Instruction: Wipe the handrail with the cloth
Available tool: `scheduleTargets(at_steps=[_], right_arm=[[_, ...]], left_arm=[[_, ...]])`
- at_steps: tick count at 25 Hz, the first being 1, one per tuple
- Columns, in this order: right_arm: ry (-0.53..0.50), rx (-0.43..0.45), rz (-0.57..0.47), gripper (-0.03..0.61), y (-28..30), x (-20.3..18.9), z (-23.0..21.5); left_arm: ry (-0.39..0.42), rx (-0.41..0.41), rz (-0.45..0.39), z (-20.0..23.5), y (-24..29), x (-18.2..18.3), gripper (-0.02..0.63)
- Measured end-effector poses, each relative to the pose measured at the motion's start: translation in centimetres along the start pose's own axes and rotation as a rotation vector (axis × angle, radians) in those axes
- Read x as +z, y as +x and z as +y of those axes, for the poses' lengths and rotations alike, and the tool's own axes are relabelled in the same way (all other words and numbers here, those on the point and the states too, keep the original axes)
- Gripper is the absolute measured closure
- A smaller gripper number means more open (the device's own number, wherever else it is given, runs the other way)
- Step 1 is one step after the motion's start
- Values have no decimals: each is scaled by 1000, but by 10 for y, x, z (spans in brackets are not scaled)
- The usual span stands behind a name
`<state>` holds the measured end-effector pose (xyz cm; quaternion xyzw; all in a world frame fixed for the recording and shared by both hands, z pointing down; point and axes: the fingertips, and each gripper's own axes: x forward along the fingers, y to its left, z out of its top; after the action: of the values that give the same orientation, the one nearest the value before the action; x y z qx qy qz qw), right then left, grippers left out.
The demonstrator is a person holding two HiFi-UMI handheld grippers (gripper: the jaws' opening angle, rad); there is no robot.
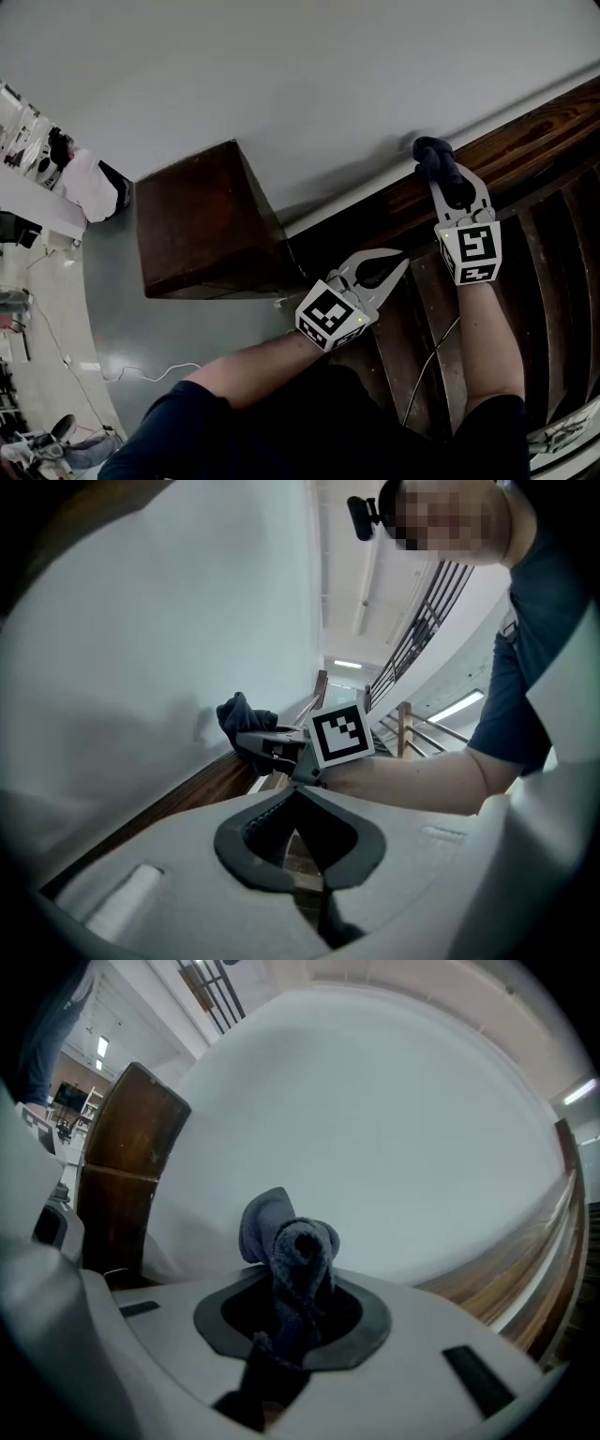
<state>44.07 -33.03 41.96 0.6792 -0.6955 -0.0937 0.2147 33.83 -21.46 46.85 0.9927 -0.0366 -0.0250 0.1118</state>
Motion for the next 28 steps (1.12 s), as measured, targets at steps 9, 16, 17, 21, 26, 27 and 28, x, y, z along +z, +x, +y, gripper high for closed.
scheduleTargets(at_steps=[9, 16, 17, 21, 26, 27, 28], right_arm=[[38, 117, 54, 484, 15, -25, 122], [119, 225, 96, 483, 25, -40, 214], [130, 235, 100, 485, 27, -42, 224], [175, 265, 114, 483, 25, -50, 256], [185, 288, 105, 485, 27, -48, 270], [185, 295, 103, 484, 29, -48, 270], [184, 301, 102, 485, 30, -47, 269]], left_arm=[[-13, 54, 48, 1, -83, -36, 612], [-5, 101, 74, 3, -142, -44, 612], [-2, 107, 77, 3, -149, -44, 612], [17, 122, 90, -4, -172, -46, 612], [29, 131, 91, -2, -180, -43, 612], [33, 128, 93, -2, -177, -43, 612], [36, 125, 93, -3, -175, -41, 612]])
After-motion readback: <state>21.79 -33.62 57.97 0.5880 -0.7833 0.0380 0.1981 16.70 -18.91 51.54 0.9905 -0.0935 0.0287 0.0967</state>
